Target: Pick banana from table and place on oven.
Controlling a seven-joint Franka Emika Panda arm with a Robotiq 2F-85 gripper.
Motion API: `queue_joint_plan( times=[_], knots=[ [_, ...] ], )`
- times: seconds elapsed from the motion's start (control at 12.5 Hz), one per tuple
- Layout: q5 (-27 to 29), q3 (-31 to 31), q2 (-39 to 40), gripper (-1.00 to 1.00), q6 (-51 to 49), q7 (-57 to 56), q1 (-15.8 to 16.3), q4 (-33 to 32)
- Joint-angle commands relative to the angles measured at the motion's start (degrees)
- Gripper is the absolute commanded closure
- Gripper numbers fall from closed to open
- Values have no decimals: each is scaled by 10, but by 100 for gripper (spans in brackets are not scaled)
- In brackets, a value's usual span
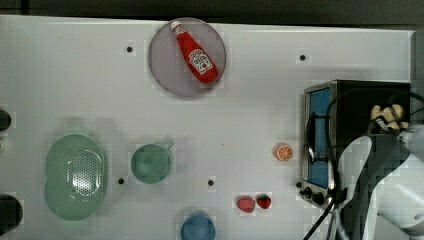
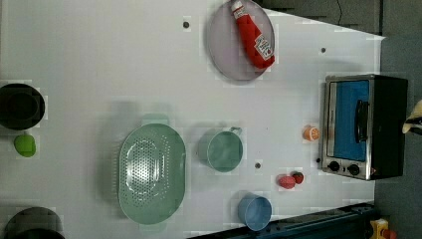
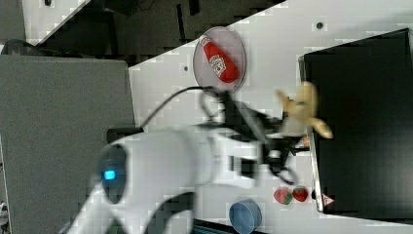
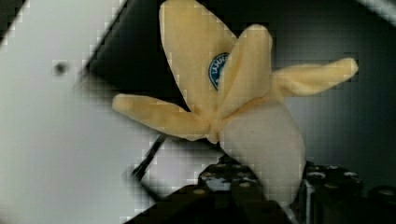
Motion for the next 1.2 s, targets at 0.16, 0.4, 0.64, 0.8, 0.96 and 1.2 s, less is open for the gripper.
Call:
queue_joint_plan(
  times=[0.16,0.4,0.64,0.8,0.96,1.2],
  knots=[
    [0,-5,42,50,31,-96,19,0],
    [-1,-11,52,21,38,-96,19,1],
    [-5,-13,52,-47,38,-97,19,3],
    [-8,-13,50,-93,38,-97,19,7],
    [-21,-8,43,-100,26,-102,27,23],
    [-30,28,14,-100,-116,-168,52,75]
  ],
)
